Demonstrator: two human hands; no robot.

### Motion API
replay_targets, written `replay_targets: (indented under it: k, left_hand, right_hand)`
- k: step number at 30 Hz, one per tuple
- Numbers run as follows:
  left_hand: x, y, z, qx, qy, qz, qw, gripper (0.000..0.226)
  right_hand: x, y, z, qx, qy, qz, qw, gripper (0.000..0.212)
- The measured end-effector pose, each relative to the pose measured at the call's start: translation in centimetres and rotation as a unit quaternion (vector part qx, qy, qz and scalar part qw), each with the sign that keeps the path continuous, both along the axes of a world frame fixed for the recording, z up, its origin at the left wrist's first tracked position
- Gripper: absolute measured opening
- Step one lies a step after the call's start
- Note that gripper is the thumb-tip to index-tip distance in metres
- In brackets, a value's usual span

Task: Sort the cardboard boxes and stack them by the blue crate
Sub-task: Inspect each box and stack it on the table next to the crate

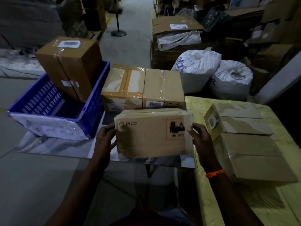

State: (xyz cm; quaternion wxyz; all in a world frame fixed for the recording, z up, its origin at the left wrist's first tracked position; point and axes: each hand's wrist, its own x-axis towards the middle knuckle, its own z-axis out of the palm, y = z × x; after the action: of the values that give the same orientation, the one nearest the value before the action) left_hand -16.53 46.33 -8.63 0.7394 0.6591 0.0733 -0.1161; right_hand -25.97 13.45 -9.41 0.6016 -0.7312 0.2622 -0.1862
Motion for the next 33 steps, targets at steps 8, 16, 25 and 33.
replay_targets:
  k: [8,16,25,33]
  left_hand:
    - [-4.7,1.3,-2.9,0.033,0.040,-0.007,0.999,0.038]
    - [-7.4,2.7,-5.1,0.045,0.061,-0.002,0.997,0.032]
    - [-6.7,2.2,-5.0,0.125,0.052,-0.016,0.991,0.036]
    - [1.6,-0.5,-4.4,0.241,-0.018,-0.091,0.966,0.043]
  right_hand:
    - [-6.7,2.4,-3.2,0.097,0.019,-0.062,0.993,0.047]
    - [-10.3,4.0,-5.5,0.079,0.086,-0.052,0.992,0.026]
    - [-7.7,2.9,-5.9,0.035,0.099,-0.065,0.992,0.017]
    - [0.4,0.2,-5.1,0.023,0.138,-0.020,0.990,0.035]
